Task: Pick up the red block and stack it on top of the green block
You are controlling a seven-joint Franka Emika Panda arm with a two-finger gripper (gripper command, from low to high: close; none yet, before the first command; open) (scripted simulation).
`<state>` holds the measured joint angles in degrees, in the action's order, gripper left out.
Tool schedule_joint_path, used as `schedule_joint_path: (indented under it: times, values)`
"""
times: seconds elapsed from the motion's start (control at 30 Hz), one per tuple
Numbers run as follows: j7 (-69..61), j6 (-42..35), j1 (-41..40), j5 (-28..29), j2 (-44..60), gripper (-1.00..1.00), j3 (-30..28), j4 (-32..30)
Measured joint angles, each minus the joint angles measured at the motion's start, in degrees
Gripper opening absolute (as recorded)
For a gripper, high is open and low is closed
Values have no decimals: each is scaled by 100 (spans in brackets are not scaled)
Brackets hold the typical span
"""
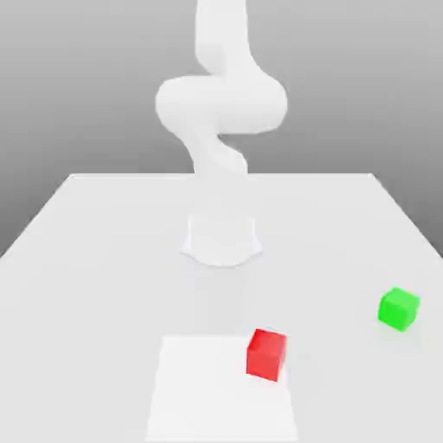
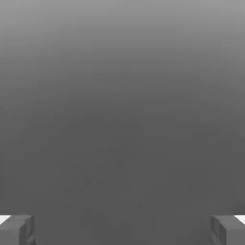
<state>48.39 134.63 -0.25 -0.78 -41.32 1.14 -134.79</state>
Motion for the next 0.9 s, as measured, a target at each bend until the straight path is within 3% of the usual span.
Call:
schedule_joint_path:
  times: [0.5, 0.63, 0.83, 0.87, 0.9]
  values:
    - [2063, 2004, -96, -155, 3211, 0, 905, -2028]
    - [2725, 2543, -47, 69, 4054, 0, 997, -2486]
    - [3337, 3570, 286, 804, 5311, 0, 509, -2388]
    - [3413, 3692, 329, 908, 5457, -100, 440, -2365]
    - [3413, 3692, 329, 908, 5457, -100, 440, -2365]
